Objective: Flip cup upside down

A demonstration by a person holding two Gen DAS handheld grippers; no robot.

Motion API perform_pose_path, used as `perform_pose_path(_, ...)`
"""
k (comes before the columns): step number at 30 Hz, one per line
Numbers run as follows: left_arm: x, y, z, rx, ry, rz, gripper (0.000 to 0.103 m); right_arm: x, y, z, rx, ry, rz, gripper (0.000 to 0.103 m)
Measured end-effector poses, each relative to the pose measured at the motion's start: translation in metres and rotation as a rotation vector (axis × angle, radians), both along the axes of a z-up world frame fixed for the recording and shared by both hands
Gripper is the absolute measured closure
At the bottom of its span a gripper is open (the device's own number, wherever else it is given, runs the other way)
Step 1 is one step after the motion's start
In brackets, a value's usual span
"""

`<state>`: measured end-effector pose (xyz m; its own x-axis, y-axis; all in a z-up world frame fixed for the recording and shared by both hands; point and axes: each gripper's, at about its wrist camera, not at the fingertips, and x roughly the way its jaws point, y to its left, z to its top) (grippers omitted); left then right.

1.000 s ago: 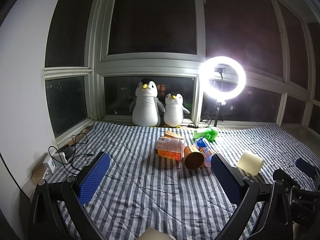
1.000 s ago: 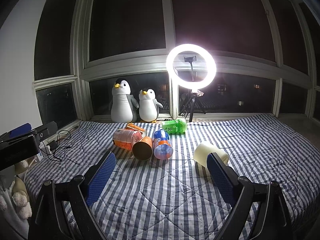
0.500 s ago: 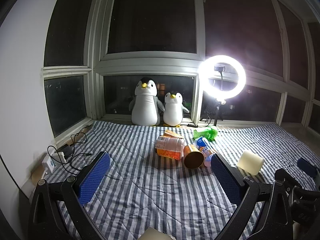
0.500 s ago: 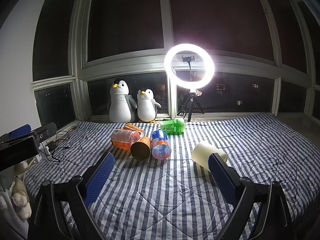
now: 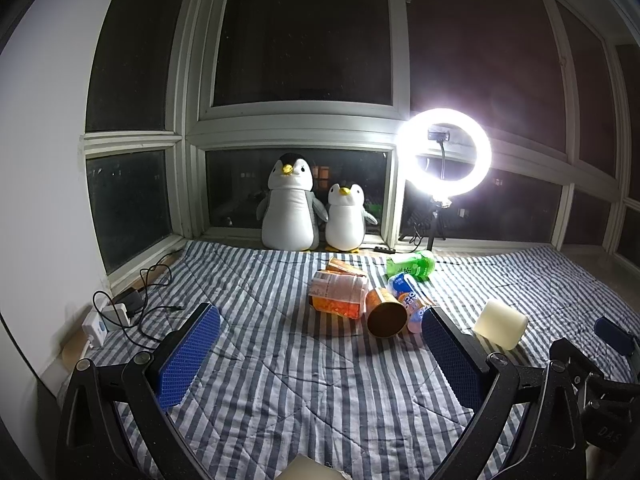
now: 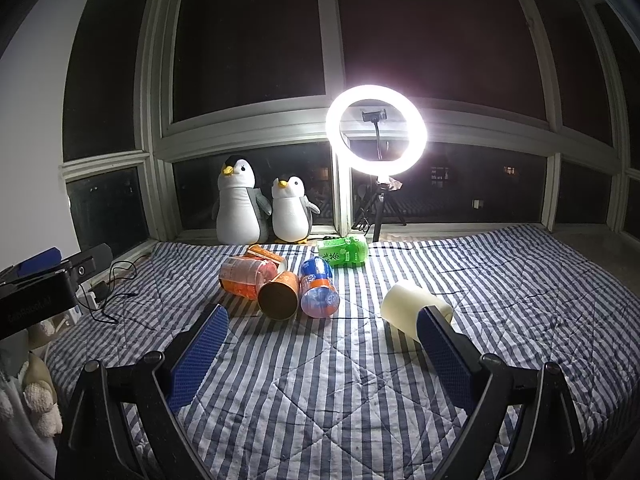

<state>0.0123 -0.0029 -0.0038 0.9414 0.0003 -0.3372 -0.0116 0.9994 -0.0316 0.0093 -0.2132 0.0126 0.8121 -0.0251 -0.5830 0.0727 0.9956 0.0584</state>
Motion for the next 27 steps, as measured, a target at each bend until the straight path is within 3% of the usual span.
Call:
perform_pose_path(18, 0.007, -0.006, -0.004, 0.003, 0.009, -0.002, 0.001, 0.0, -0.004, -0.003, 0.003, 0.004, -0.005, 0.009)
perform_pose_path(27, 0.03, -0.008, -0.011, 0.003, 0.037, -0.013, 0.001, 0.003, -0.01, -0.008, 0.002, 0.015, -0.018, 0.009)
